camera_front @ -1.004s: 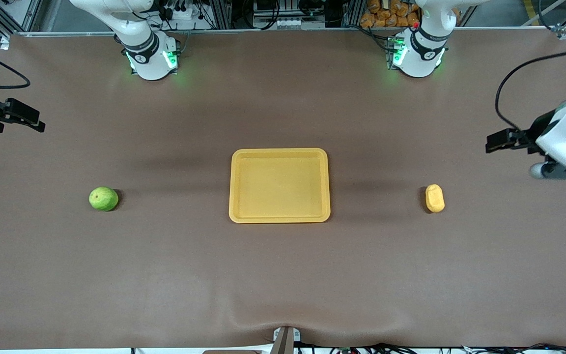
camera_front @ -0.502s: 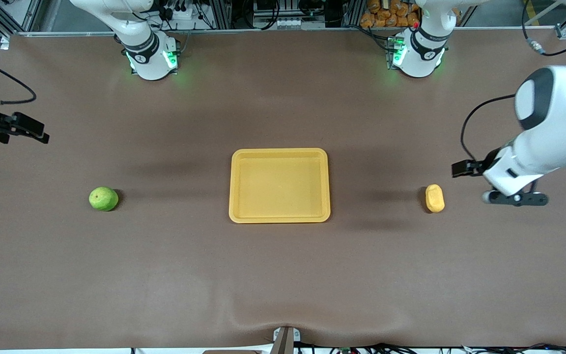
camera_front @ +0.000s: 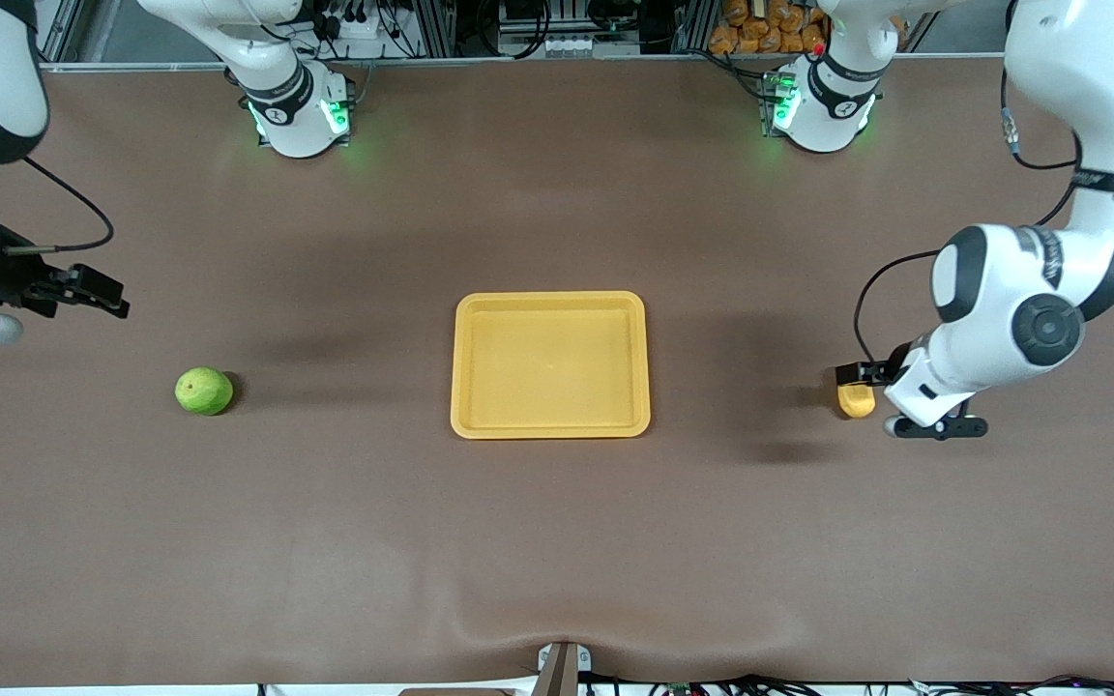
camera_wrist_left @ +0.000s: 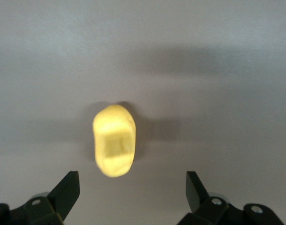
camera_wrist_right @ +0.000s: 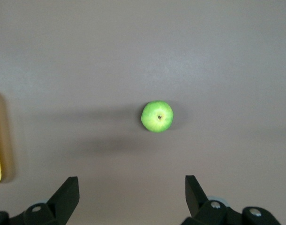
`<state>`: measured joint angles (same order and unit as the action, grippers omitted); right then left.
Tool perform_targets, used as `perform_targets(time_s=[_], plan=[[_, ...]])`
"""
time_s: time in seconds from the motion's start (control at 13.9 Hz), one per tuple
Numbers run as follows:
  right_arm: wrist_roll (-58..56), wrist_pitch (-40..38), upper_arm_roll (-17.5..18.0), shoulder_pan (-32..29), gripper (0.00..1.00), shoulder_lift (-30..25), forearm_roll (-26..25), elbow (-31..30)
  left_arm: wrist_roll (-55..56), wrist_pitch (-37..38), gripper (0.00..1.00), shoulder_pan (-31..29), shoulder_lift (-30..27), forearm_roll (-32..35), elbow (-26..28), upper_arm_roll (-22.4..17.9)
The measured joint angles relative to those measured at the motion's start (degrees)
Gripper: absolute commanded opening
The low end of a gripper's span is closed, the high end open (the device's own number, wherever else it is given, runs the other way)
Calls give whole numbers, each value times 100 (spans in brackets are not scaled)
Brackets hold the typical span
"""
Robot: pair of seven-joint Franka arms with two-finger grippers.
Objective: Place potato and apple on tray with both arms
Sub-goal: 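Reach the left gripper to the potato while the right gripper reaches the apple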
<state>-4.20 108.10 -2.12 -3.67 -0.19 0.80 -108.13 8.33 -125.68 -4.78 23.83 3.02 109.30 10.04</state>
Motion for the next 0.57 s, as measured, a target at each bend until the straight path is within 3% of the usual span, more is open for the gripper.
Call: perform_targets(time_s=[0.43, 0.5, 0.57], plan=[[-1, 1448, -2, -23, 100, 182, -79, -992, 102, -694, 95, -83, 735, 0, 48, -67], [-2, 1632, -5, -55, 100, 267, -86, -1083, 102, -712, 90, -93, 778, 0, 45, -68], [-5, 1831, -7, -91, 100, 352, -89, -1161, 102, -715, 76, -95, 800, 0, 43, -69]])
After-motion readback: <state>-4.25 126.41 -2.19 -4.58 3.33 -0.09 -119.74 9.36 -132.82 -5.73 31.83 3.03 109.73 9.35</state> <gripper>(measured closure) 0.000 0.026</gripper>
